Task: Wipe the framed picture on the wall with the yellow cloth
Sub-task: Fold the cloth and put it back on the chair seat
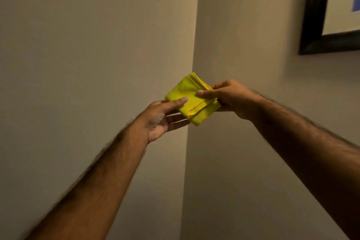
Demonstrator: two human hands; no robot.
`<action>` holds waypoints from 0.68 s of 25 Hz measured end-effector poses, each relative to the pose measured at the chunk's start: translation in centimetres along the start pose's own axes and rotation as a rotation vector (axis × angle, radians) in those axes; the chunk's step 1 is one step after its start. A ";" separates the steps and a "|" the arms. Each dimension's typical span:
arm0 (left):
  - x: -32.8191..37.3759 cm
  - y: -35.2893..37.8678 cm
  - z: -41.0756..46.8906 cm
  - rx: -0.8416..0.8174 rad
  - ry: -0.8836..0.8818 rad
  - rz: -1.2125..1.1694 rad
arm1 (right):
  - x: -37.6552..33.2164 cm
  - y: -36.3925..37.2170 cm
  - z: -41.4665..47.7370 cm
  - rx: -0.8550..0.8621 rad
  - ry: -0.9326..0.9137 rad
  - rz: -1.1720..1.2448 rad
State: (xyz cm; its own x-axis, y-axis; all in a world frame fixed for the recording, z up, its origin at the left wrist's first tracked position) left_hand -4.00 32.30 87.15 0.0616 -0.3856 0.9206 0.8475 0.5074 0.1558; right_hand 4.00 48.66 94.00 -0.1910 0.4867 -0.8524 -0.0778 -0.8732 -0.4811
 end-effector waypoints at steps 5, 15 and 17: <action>-8.0 -10.5 -8.2 0.269 -0.068 -0.092 | 9.9 14.0 6.3 -0.242 0.127 0.216; -27.1 -24.2 -27.1 0.484 -0.480 -0.155 | 27.8 38.6 10.8 -0.559 0.405 0.370; -31.1 -26.3 -31.0 0.540 -0.514 -0.224 | 31.9 43.5 10.9 -0.606 0.482 0.407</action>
State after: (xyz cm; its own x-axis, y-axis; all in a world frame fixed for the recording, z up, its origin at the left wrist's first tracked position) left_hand -11.84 7.04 43.34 -0.4448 -0.1847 0.8764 0.4288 0.8152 0.3894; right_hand -16.17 25.88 48.13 0.3542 0.2171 -0.9096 0.4664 -0.8841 -0.0294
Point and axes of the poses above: each hand's wrist, its own z-axis towards the middle knuckle, its own y-axis out of the palm, x = y × z, the point moved 9 cm from there along z, towards the middle knuckle, and after that the axes turned 15 degrees about -x, right-handed, at the moved point
